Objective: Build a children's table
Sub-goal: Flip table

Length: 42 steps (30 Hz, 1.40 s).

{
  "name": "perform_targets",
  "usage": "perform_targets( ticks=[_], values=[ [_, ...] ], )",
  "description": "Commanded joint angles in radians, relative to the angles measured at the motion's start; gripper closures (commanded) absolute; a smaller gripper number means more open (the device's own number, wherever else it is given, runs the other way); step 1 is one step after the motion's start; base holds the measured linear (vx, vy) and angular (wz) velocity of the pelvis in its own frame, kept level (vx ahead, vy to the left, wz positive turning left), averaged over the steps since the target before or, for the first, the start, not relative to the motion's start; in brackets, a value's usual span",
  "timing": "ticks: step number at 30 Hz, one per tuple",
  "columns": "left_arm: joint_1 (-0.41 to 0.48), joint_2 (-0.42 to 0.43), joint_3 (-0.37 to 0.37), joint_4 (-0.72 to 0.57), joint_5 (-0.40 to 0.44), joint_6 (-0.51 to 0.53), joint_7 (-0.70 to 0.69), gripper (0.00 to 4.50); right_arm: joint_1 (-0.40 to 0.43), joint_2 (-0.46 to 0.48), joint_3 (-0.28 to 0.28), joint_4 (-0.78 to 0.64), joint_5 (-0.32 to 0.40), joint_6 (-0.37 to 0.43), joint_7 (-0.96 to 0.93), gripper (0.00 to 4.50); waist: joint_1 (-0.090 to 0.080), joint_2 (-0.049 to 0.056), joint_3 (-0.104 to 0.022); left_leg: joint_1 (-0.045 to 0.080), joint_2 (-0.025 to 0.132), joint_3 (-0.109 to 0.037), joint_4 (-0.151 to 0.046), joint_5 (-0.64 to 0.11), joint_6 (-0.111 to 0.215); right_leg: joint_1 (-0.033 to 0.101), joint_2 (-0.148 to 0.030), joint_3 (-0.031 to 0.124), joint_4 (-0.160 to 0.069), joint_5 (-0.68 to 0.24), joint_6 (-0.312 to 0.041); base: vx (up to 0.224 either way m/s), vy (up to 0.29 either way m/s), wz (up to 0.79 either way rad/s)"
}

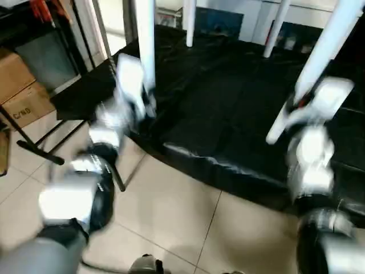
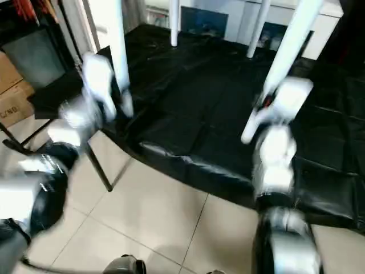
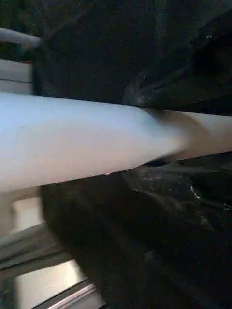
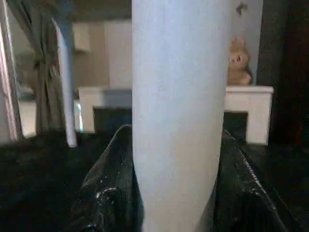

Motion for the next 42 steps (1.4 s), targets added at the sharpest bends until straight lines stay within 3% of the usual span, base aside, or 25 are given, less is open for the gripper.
perform_targets(
  ticks=[1, 3, 4, 5, 8, 10, 11, 13, 18, 20, 23, 25, 31, 33, 34, 37, 38, 39, 42],
  values=[
    [-0.039, -0.022, -0.045, -0.031, 0.029, -0.055, -0.004, 3.04, 0.030, 0.012, 0.028, -0.060, -0.056, -0.027, -0.037, 3.02, -0.014, 0.004, -0.114, 0.065, 0.030, -0.008, -0.068, -0.009, 0.158, 0.054, -0.004, 0.012, -0.046, 0.112, -0.299, 0.000, 0.000, 0.00],
    [-0.032, -0.034, -0.052, -0.019, 0.036, -0.059, 0.005, 3.04, 0.063, 0.018, 0.038, -0.072, -0.089, -0.040, -0.063, 3.03, -0.020, 0.006, -0.110, 0.066, 0.031, -0.008, -0.077, -0.088, 0.124, 0.054, -0.005, 0.013, -0.055, 0.063, -0.282, 0.000, 0.000, 0.00],
    [-0.028, -0.040, -0.055, -0.014, 0.039, -0.061, 0.010, 3.04, 0.082, 0.020, 0.046, -0.082, -0.106, -0.043, -0.079, 3.03, -0.024, 0.016, -0.107, 0.067, 0.031, -0.010, -0.083, -0.140, 0.100, 0.054, -0.005, 0.014, -0.058, 0.023, -0.273, 0.000, 0.000, 0.00],
    [-0.027, -0.044, -0.061, -0.006, 0.047, -0.063, 0.017, 3.04, 0.096, 0.026, 0.050, -0.080, -0.111, -0.043, -0.090, 3.03, -0.028, 0.012, -0.104, 0.067, 0.032, -0.009, -0.088, -0.164, 0.089, 0.054, -0.004, 0.014, -0.064, 0.004, -0.264, 0.000, 0.000, 0.00],
    [-0.032, -0.052, -0.072, 0.015, 0.065, -0.060, 0.037, 3.04, 0.121, 0.041, 0.062, -0.066, -0.124, -0.031, -0.119, 3.03, -0.040, 0.016, -0.097, 0.068, 0.031, -0.012, -0.102, -0.245, 0.049, 0.055, -0.005, 0.012, -0.076, -0.060, -0.233, 0.000, 0.000, 0.00],
    [-0.041, -0.052, -0.077, 0.022, 0.071, -0.059, 0.044, 3.04, 0.129, 0.046, 0.063, -0.072, -0.132, -0.017, -0.139, 3.03, -0.053, 0.014, -0.091, 0.077, 0.029, -0.013, -0.115, -0.335, 0.015, 0.057, -0.006, 0.012, -0.091, -0.150, -0.216, 0.000, 0.000, 0.00],
    [-0.046, -0.050, -0.080, 0.025, 0.072, -0.060, 0.048, 3.04, 0.133, 0.050, 0.063, -0.079, -0.133, -0.006, -0.142, 3.03, -0.060, 0.016, -0.092, 0.079, 0.030, -0.016, -0.119, -0.333, 0.005, 0.059, -0.007, 0.013, -0.094, -0.141, -0.211, 0.000, 0.000, 0.00],
    [-0.064, -0.044, -0.081, 0.039, 0.078, -0.054, 0.057, 3.04, 0.132, 0.060, 0.069, -0.072, -0.137, 0.013, -0.148, 3.03, -0.071, 0.020, -0.094, 0.078, 0.029, -0.015, -0.120, -0.282, 0.018, 0.063, -0.004, 0.012, -0.093, -0.072, -0.216, 0.000, 0.000, 0.00],
    [-0.078, -0.034, -0.079, 0.053, 0.079, -0.049, 0.070, 3.04, 0.116, 0.065, 0.084, -0.031, -0.122, 0.071, -0.129, 3.03, -0.085, 0.019, -0.094, 0.070, 0.026, -0.017, -0.118, -0.231, 0.042, 0.073, -0.006, 0.010, -0.088, -0.018, -0.226, 0.000, 0.000, 0.00],
    [-0.078, -0.029, -0.066, 0.061, 0.061, -0.037, 0.035, 2.48, 0.106, 0.069, 0.095, -0.002, -0.099, 0.073, -0.084, 2.47, -0.090, 0.019, -0.094, 0.069, 0.026, -0.016, -0.118, -0.234, 0.047, 0.074, -0.008, 0.009, -0.089, -0.020, -0.235, 0.000, 0.000, 0.00],
    [-0.072, -0.016, -0.059, 0.065, 0.054, -0.040, 0.034, 2.26, 0.101, 0.071, 0.105, 0.004, -0.098, 0.049, -0.070, 2.12, -0.100, 0.019, -0.092, 0.071, 0.028, -0.016, -0.120, -0.265, 0.047, 0.074, -0.008, 0.009, -0.093, -0.045, -0.247, 0.000, 0.000, 0.00],
    [-0.063, -0.008, -0.045, 0.065, 0.041, -0.046, 0.032, 1.97, 0.100, 0.074, 0.101, -0.005, -0.097, 0.034, -0.081, 1.91, -0.102, 0.017, -0.092, 0.069, 0.028, -0.016, -0.120, -0.267, 0.045, 0.075, -0.011, 0.010, -0.094, -0.054, -0.250, 0.000, 0.000, 0.00],
    [-0.014, 0.002, 0.026, 0.053, -0.036, -0.098, -0.017, 1.78, 0.133, 0.085, 0.086, -0.079, -0.090, -0.016, -0.121, 1.49, -0.101, 0.015, -0.096, 0.069, 0.029, -0.013, -0.116, -0.210, 0.072, 0.076, -0.013, 0.010, -0.089, -0.009, -0.268, 0.000, 0.000, 0.00],
    [0.006, 0.002, 0.047, 0.044, -0.063, -0.121, -0.046, 1.52, 0.155, 0.092, 0.090, -0.120, -0.089, -0.030, -0.118, 1.27, -0.101, 0.013, -0.097, 0.068, 0.030, -0.014, -0.115, -0.195, 0.084, 0.077, -0.012, 0.010, -0.085, 0.009, -0.269, 0.000, 0.000, 0.00],
    [0.035, 0.000, 0.070, 0.028, -0.095, -0.153, -0.085, 1.46, 0.185, 0.098, 0.098, -0.173, -0.092, -0.035, -0.113, 1.16, -0.100, 0.008, -0.097, 0.066, 0.032, -0.014, -0.116, -0.185, 0.097, 0.079, -0.013, 0.010, -0.084, 0.014, -0.273, 0.000, 0.000, 0.00],
    [0.072, -0.005, 0.091, 0.010, -0.128, -0.185, -0.128, 1.29, 0.215, 0.101, 0.097, -0.219, -0.092, -0.033, -0.115, 1.02, -0.101, 0.011, -0.097, 0.068, 0.032, -0.013, -0.117, -0.181, 0.107, 0.078, -0.011, 0.010, -0.084, 0.011, -0.274, 0.000, 0.000, 0.00],
    [0.086, -0.007, 0.096, 0.003, -0.137, -0.197, -0.140, 1.16, 0.224, 0.102, 0.094, -0.232, -0.088, -0.029, -0.118, 0.92, -0.104, -0.007, -0.094, 0.067, 0.033, -0.009, -0.118, -0.197, 0.111, 0.076, -0.011, 0.012, -0.090, -0.010, -0.271, 0.000, 0.000, 0.00],
    [0.103, -0.011, 0.105, -0.006, -0.151, -0.209, -0.162, 1.03, 0.234, 0.102, 0.091, -0.251, -0.083, -0.023, -0.120, 0.71, -0.102, 0.003, -0.095, 0.068, 0.033, -0.011, -0.119, -0.201, 0.112, 0.078, -0.015, 0.012, -0.089, -0.030, -0.270, 0.000, 0.000, 0.00],
    [0.147, -0.023, 0.121, -0.034, -0.187, -0.230, -0.230, 0.78, 0.254, 0.100, 0.091, -0.301, -0.087, -0.003, -0.126, 0.53, -0.105, -0.006, -0.092, 0.070, 0.035, -0.009, -0.121, -0.227, 0.107, 0.072, -0.014, 0.014, -0.096, -0.085, -0.261, 0.000, 0.000, 0.00]
  ],
)
